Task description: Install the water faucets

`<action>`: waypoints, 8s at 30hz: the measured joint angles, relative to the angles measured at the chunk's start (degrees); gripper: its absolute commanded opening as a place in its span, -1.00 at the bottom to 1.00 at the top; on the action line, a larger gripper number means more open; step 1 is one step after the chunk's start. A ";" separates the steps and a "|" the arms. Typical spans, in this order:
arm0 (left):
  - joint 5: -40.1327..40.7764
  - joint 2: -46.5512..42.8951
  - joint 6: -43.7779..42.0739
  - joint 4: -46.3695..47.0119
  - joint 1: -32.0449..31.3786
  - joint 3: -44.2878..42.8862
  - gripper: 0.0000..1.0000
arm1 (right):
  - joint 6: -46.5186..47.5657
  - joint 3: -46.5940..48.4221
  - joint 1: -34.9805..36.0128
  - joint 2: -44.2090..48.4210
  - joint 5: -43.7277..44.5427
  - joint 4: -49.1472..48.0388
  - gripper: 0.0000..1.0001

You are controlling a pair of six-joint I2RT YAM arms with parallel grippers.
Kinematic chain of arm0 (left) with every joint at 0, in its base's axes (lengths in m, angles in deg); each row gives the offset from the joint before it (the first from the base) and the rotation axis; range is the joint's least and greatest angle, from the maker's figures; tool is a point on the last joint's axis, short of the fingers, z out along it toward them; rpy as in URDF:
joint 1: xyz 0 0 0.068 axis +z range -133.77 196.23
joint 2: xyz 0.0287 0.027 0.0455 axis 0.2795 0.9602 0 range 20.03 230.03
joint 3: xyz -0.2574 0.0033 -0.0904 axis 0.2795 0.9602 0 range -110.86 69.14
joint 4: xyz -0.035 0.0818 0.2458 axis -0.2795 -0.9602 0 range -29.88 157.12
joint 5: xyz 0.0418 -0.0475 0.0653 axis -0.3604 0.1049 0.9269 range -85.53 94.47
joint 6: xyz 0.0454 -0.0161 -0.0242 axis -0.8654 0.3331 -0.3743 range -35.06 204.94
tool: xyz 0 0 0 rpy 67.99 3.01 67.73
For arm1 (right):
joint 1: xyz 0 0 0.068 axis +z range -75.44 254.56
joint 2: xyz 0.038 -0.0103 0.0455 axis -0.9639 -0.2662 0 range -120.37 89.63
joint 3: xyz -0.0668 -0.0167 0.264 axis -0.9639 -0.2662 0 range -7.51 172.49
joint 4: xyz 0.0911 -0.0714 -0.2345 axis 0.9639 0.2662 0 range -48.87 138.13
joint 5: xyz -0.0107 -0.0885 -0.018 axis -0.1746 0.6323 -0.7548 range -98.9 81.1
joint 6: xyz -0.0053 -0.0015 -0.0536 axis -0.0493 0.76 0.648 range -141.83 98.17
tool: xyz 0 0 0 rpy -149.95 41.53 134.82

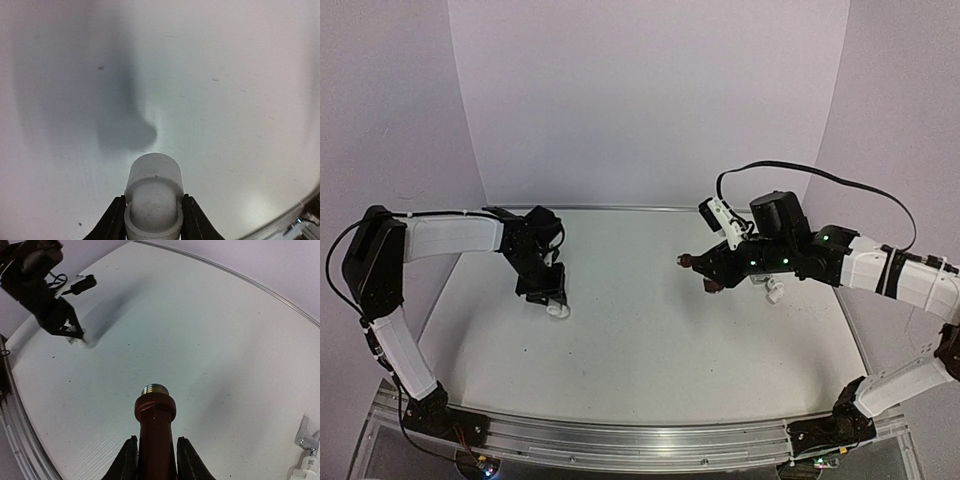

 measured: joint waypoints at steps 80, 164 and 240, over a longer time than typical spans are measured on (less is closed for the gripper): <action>-61.66 -24.12 15.46 51.84 4.39 6.35 -1.00 | 21.96 22.57 10.13 -11.10 -15.79 -4.14 -1.00; 6.37 -40.93 -96.22 31.98 -16.20 14.25 -1.00 | -80.55 26.48 -1.24 -38.02 -64.96 -58.36 0.90; -16.47 -34.52 -72.20 25.39 -9.50 9.12 -1.00 | -14.38 24.02 -1.23 -22.73 -53.12 -10.43 -0.72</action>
